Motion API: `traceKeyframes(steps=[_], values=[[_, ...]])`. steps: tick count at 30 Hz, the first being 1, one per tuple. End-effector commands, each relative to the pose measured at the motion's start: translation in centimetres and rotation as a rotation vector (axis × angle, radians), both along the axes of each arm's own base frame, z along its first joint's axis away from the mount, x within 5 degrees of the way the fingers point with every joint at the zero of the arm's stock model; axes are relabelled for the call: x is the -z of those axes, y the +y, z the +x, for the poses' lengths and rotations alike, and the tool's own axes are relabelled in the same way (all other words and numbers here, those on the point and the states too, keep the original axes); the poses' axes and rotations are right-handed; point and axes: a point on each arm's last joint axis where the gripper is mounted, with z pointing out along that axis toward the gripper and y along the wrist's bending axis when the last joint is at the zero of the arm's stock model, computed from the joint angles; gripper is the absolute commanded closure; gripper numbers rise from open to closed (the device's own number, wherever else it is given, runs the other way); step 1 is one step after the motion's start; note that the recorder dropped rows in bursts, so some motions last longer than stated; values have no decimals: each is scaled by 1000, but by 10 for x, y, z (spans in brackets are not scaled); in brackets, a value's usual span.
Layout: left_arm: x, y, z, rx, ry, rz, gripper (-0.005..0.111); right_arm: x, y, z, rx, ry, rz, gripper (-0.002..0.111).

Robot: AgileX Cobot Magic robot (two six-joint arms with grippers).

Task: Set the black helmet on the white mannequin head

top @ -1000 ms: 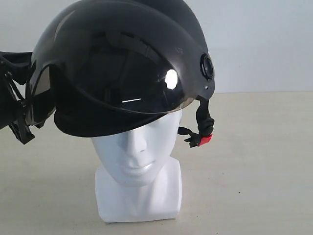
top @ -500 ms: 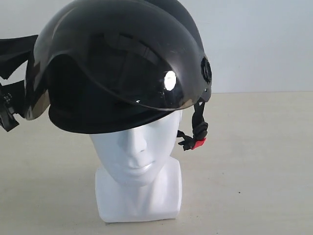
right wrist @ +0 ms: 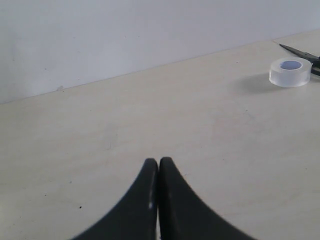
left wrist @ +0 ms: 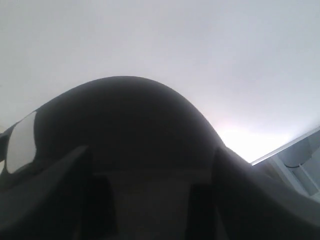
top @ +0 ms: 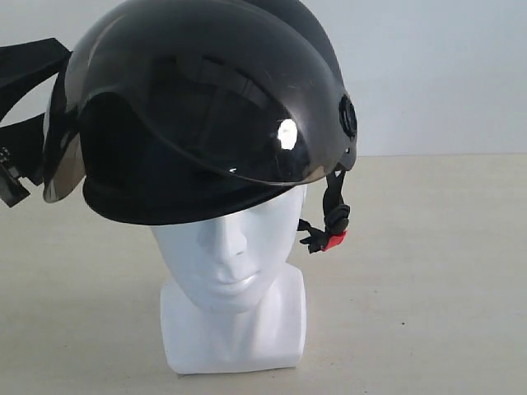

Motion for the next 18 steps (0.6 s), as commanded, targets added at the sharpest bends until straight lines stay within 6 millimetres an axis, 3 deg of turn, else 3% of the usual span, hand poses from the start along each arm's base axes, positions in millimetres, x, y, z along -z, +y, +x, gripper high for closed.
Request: traceKeyframes(steps=[1,6,11,12,16,18], values=[[-9,-1,-4,34,-75,-36,42,-1,-1,0,8,-15,-12,108],[-15,-1,-8,37,-107,-46,42,-12,-2,1,25,-135,24,108],[-22,0,-14,33,-140,-47,42,-36,-9,-1,107,-446,483,108],[-23,0,-15,28,-140,-42,42,-39,-11,-2,116,-484,503,108],[-24,2,-16,-6,-117,-13,42,-61,-2,-6,42,-380,261,108],[-24,2,-17,-15,-113,-6,42,-77,2,-12,9,-333,244,108]])
